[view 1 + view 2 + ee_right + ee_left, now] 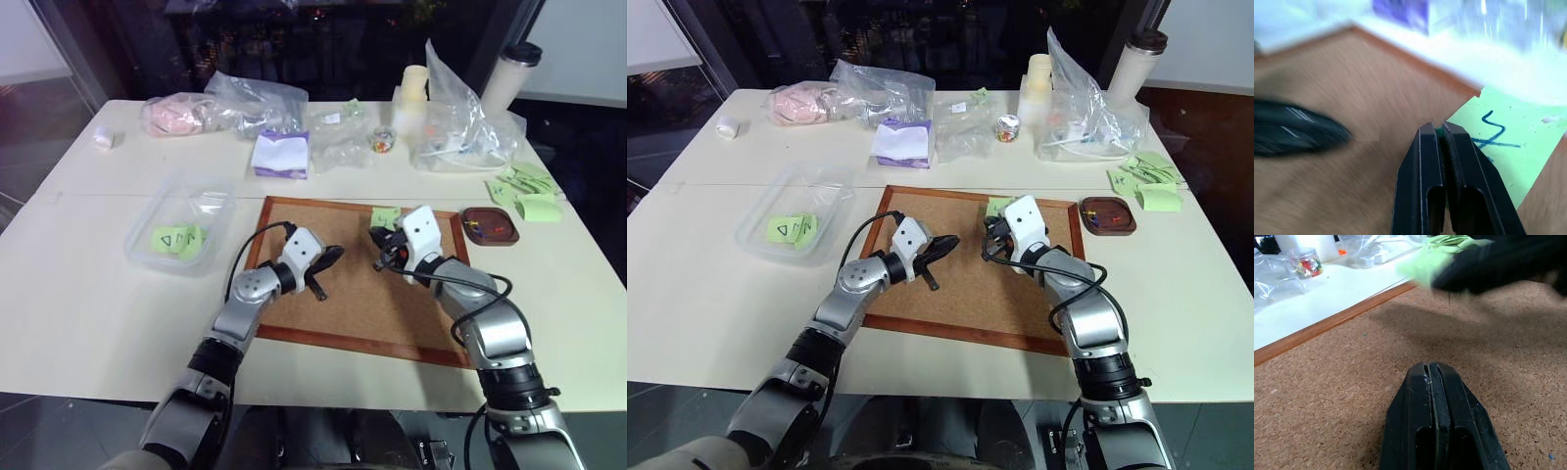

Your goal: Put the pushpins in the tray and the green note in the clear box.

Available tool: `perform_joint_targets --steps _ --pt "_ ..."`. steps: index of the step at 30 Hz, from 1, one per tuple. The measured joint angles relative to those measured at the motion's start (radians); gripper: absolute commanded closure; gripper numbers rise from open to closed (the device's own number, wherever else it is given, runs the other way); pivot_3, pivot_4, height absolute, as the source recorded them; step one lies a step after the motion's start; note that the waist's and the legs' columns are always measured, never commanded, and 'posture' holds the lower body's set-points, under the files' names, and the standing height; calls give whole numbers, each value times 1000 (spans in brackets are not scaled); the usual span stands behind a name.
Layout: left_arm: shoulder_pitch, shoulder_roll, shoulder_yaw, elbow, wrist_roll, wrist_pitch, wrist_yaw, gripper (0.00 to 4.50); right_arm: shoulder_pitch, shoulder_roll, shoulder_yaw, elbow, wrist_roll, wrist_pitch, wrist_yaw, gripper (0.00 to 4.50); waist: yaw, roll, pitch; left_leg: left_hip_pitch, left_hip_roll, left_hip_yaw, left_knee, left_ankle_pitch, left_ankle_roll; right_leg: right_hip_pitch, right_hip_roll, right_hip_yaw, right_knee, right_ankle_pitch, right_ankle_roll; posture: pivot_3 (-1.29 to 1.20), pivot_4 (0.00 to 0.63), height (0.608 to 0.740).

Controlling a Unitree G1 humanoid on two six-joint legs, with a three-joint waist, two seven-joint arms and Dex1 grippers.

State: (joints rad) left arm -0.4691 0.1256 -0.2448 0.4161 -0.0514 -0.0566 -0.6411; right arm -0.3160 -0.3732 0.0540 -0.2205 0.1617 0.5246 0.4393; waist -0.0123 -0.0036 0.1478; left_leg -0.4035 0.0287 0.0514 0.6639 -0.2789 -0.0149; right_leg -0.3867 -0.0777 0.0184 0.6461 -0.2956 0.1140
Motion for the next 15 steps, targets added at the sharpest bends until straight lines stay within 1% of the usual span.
perform_joint_targets --steps 6,9,11,12,15 --pt "-8 -24 17 12 -10 9 5 4500 36 -39 1 -100 19 68 32 4425 3 -2 -1 2 0 -1 0 0 0 3 -1 -1 0 0 0 0 150 740" --pt "-11 -50 54 -12 -58 75 3 4500 88 -67 10 -179 29 97 58 4425 3 -2 -1 0 0 -2 0 0 0 1 -2 -2 0 0 0 0 150 740" --pt "-11 -57 68 -30 -84 116 -6 3812 111 -72 16 -214 36 111 65 4500 2 -3 0 -3 -1 -2 0 0 0 -2 -2 -2 0 0 0 0 150 740" --pt "-13 -60 75 -39 -99 139 -12 3541 117 -73 17 -223 38 117 66 4500 2 -3 0 -3 -1 -2 0 0 0 -2 -2 -2 0 0 0 0 150 740" --pt "-18 -67 100 -65 -151 220 -35 2010 129 -81 24 -265 39 131 69 4500 2 -4 0 -5 -1 -2 0 0 0 -4 -1 -2 -1 0 0 0 150 740"
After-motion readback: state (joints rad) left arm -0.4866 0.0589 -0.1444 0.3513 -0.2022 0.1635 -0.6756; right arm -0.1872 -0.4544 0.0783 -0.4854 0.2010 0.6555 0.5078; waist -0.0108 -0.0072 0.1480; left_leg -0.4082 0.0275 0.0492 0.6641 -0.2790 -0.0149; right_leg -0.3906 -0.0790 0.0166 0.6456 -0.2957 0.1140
